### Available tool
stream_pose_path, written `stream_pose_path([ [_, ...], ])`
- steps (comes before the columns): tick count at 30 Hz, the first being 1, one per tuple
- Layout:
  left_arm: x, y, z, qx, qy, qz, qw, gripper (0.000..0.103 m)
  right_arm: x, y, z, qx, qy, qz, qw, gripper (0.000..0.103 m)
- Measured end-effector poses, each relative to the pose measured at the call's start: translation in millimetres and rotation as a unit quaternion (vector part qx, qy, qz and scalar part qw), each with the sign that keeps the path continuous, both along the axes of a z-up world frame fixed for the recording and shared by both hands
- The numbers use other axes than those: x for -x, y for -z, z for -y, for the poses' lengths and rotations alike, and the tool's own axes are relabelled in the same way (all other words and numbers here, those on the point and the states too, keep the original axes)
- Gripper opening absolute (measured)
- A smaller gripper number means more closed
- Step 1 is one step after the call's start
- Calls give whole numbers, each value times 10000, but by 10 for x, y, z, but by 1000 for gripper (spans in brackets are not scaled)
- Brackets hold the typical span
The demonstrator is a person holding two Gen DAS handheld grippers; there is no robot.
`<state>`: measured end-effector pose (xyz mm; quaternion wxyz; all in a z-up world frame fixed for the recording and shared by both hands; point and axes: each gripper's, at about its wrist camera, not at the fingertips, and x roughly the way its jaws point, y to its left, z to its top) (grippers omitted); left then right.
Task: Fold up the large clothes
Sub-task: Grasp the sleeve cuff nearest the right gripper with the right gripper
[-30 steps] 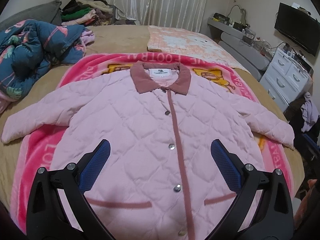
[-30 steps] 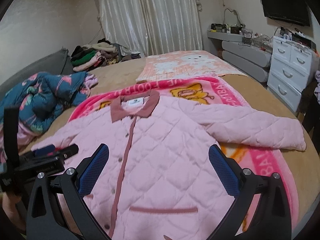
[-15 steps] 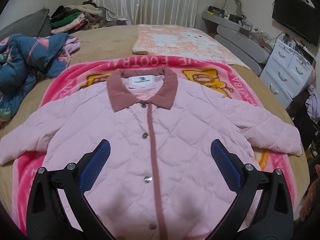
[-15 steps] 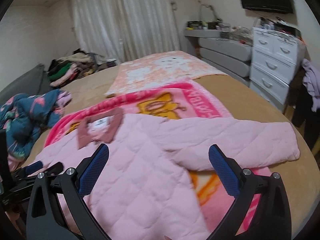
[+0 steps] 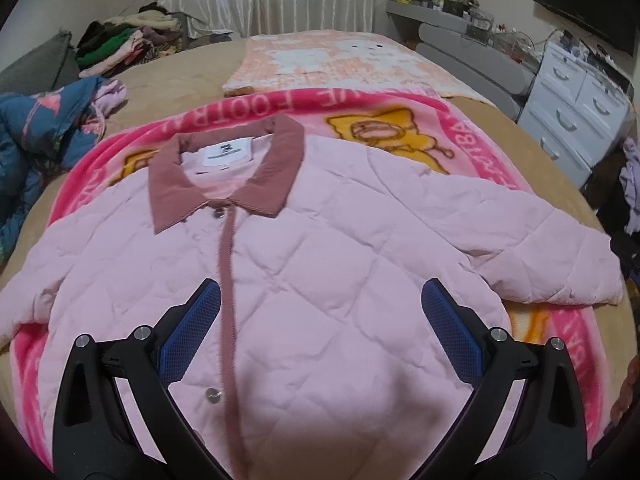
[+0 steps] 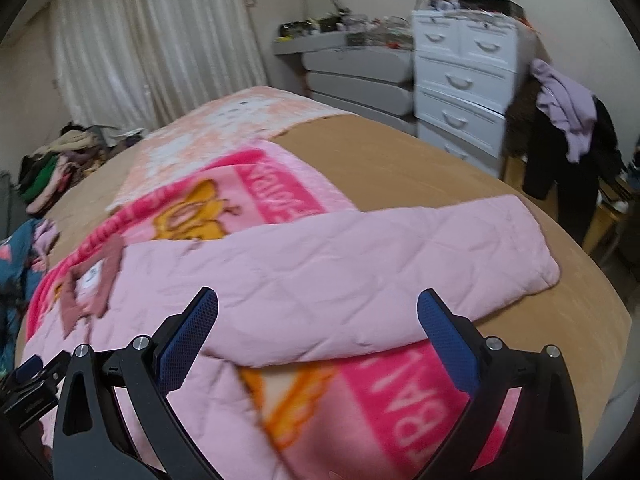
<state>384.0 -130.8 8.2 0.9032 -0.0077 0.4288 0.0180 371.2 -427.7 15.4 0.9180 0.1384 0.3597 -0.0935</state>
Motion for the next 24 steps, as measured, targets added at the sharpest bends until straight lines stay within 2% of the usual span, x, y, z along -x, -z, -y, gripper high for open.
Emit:
stream_pose_path([
  [6, -155, 141, 199, -38, 95, -109, 9999, 94, -36, 180, 432, -170, 566, -121, 9982, 99],
  [12, -310, 334, 313, -122, 82, -385, 9992, 94, -58, 463, 964, -614, 1350, -342, 9884, 99],
  [17, -379, 488, 336, -243, 65, -535, 9982, 94, -104, 742, 1377, -1301, 1816, -512, 9734, 99],
  [24, -437, 516, 283, -373, 24, -535, 9979, 94, -110, 1145, 1842, -2172, 2450, -569, 9432, 99],
])
